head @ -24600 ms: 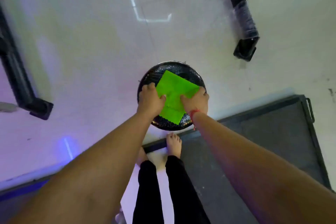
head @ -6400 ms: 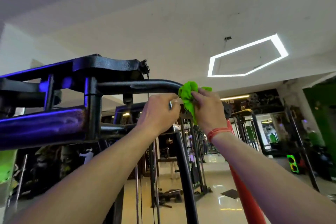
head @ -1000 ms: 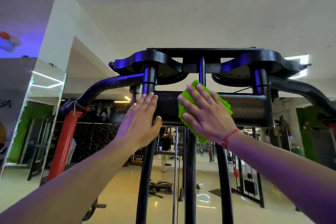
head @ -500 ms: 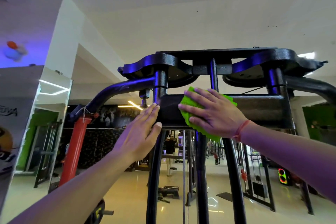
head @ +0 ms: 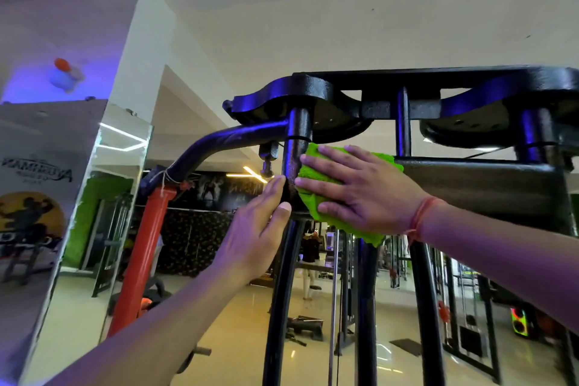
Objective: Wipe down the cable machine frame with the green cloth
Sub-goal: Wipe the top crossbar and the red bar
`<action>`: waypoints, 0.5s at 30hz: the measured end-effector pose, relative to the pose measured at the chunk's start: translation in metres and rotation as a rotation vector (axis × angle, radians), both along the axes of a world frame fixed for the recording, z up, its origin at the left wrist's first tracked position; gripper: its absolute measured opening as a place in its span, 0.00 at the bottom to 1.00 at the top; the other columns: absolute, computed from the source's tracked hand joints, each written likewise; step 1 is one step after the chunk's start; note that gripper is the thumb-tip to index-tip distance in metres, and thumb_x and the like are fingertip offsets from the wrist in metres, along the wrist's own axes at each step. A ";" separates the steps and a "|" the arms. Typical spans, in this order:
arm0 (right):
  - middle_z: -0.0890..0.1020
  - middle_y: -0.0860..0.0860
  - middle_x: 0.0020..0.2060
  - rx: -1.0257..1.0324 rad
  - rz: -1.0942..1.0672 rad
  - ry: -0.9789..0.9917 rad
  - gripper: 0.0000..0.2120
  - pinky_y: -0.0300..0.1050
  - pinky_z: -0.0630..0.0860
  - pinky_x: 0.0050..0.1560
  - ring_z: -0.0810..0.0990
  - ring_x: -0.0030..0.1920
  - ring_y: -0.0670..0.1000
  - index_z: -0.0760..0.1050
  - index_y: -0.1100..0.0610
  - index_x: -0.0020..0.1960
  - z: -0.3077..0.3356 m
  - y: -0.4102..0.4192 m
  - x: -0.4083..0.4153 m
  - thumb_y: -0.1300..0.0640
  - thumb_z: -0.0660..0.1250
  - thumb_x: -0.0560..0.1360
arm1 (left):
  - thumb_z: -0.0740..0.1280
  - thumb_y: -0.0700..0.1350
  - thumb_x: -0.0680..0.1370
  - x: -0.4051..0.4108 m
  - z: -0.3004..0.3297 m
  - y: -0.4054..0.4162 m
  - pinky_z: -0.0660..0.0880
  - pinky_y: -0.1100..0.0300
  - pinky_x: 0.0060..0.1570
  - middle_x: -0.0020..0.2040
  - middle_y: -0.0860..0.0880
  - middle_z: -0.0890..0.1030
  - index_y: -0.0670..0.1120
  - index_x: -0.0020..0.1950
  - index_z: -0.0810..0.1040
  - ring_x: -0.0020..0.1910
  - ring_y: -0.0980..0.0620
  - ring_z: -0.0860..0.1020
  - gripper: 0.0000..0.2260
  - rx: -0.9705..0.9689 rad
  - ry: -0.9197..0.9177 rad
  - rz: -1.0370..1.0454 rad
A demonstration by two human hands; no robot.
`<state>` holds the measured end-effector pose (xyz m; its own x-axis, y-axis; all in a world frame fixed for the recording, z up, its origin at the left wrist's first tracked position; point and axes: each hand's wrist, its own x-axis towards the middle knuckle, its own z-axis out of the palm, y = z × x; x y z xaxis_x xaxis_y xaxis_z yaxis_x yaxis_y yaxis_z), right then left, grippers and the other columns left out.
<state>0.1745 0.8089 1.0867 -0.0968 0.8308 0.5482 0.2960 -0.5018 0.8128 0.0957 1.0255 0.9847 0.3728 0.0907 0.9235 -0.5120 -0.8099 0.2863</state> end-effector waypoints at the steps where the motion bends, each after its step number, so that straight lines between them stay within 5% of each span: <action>1: 0.51 0.45 0.82 -0.002 0.012 -0.009 0.26 0.57 0.55 0.79 0.49 0.82 0.53 0.50 0.38 0.81 -0.001 -0.006 0.005 0.36 0.46 0.84 | 0.53 0.63 0.80 0.001 -0.001 -0.001 0.56 0.56 0.79 0.80 0.59 0.60 0.56 0.80 0.59 0.77 0.67 0.56 0.29 -0.026 -0.002 -0.030; 10: 0.57 0.45 0.81 0.164 0.063 0.035 0.26 0.58 0.59 0.77 0.56 0.81 0.53 0.56 0.38 0.80 -0.011 0.028 -0.003 0.36 0.47 0.83 | 0.55 0.59 0.82 0.008 -0.003 0.010 0.58 0.55 0.78 0.78 0.58 0.64 0.55 0.79 0.61 0.76 0.68 0.59 0.25 -0.052 -0.055 -0.181; 15: 0.52 0.45 0.82 0.240 0.059 0.043 0.26 0.59 0.55 0.79 0.49 0.82 0.52 0.53 0.39 0.81 -0.050 0.021 0.003 0.37 0.48 0.84 | 0.53 0.59 0.82 0.008 0.000 0.023 0.55 0.55 0.79 0.80 0.58 0.60 0.55 0.80 0.59 0.77 0.68 0.56 0.26 0.040 0.001 -0.197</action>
<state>0.1780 0.8300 1.0363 -0.1136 0.6700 0.7336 0.3617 -0.6598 0.6586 0.1034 1.0490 0.9851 0.3810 -0.0208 0.9243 -0.6616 -0.7045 0.2569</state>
